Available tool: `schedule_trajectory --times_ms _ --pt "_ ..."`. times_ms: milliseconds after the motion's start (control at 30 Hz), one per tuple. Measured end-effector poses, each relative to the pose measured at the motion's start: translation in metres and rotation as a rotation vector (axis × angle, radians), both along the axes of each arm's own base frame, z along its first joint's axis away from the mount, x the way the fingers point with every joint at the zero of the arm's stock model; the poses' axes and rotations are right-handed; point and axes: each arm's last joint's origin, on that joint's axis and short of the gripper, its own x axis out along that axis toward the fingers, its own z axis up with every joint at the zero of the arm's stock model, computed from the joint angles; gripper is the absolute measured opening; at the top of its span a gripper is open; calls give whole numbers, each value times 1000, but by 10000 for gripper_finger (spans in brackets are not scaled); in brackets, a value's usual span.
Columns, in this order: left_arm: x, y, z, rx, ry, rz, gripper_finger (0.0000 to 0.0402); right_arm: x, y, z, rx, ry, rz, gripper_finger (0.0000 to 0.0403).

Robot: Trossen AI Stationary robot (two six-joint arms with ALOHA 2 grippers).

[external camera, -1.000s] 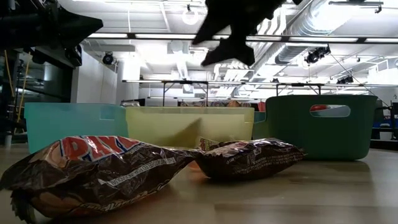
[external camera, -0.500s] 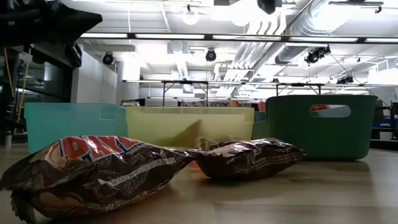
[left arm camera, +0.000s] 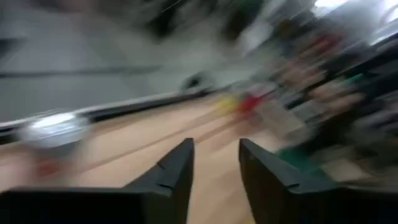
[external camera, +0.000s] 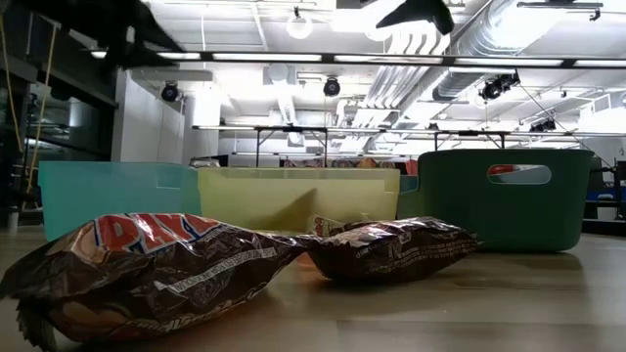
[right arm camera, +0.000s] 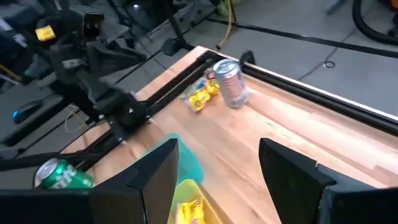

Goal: Sort candy
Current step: Put the yellow candy into the yellow bin

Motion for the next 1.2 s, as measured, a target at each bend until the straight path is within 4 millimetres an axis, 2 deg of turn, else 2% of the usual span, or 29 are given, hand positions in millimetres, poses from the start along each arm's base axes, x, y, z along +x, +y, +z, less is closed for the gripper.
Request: schedule_trajectory --times_ms 67,167,267,400,667,833,1100,1200 --pt "5 13 4 -40 165 81 147 -1 -10 -1 -3 26 6 217" --pt "12 33 -5 -183 349 155 171 -3 -26 -3 -26 62 33 217" --pt "19 48 -25 -353 485 205 184 -5 -41 -4 -49 89 82 217" --pt "22 62 -57 -502 657 366 188 -7 -54 -4 -77 108 125 217" --pt "36 83 -97 -572 766 558 188 -12 -70 -4 -89 114 172 217" --pt "47 100 -114 -553 798 531 188 -12 -72 -4 -71 107 165 217" --pt "45 124 -145 -649 875 546 187 -12 -72 -4 19 70 120 217" --pt "47 128 -152 -656 909 466 162 -12 -71 -4 51 57 108 217"
